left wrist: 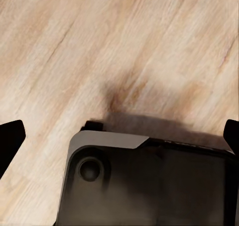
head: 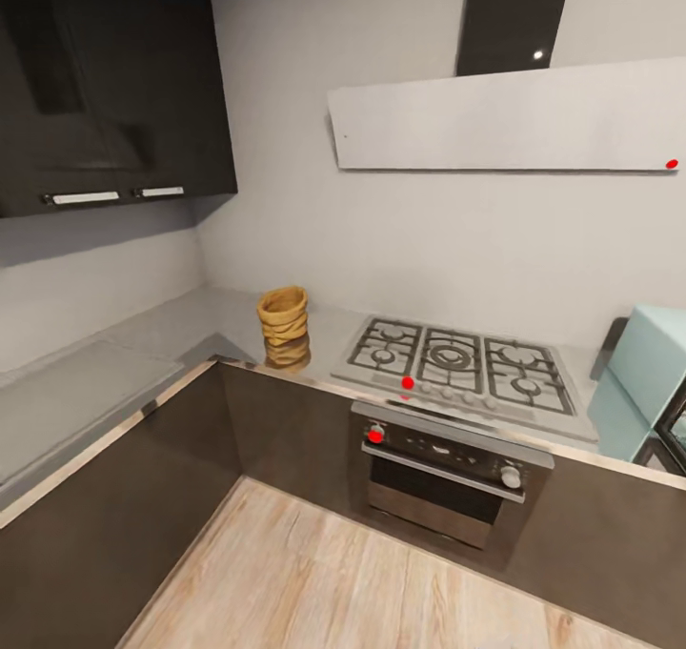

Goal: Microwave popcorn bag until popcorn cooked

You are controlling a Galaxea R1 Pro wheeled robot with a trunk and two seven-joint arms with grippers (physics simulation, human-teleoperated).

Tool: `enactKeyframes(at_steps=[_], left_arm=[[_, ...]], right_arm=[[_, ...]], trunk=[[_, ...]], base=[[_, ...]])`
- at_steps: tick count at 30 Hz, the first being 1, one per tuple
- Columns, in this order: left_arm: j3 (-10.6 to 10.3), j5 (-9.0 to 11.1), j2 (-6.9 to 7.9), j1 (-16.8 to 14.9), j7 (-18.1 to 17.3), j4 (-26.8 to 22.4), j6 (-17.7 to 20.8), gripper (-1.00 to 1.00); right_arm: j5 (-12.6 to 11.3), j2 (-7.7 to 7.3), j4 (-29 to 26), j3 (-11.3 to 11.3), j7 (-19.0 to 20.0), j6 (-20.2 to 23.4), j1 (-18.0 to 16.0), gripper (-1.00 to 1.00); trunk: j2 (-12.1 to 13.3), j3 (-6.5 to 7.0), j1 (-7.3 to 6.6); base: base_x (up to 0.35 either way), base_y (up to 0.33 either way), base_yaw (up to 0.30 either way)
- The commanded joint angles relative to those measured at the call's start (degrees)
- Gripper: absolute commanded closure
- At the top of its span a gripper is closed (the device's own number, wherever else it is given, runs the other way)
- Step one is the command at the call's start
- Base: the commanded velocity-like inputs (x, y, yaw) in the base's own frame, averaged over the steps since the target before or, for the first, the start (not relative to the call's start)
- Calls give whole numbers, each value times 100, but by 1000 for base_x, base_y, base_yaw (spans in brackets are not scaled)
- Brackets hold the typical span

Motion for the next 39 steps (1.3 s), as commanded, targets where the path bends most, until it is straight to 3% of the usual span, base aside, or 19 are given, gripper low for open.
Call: enactKeyframes(at_steps=[1, 16, 25, 39], left_arm=[[18, 7, -2, -5, 1, 5, -18, -100], [18, 7, -2, -6, 1, 5, -18, -100], [18, 7, -6, -6, 1, 5, -18, -100], [30, 1, -11, 12, 1, 5, -18, -100]], right_arm=[[57, -2, 3, -19, 13, -22, 4, -100], [52, -4, 3, -19, 1, -97, 38, -100], [52, 3, 3, -21, -13, -158, 38, -100], [52, -6, 3, -20, -14, -159, 38, -100]], trunk=[[31, 7, -17], [111, 42, -60], [111, 42, -60], [111, 43, -60]], base=[[277, 251, 0], [277, 261, -7], [271, 255, -267], [21, 20, -89]])
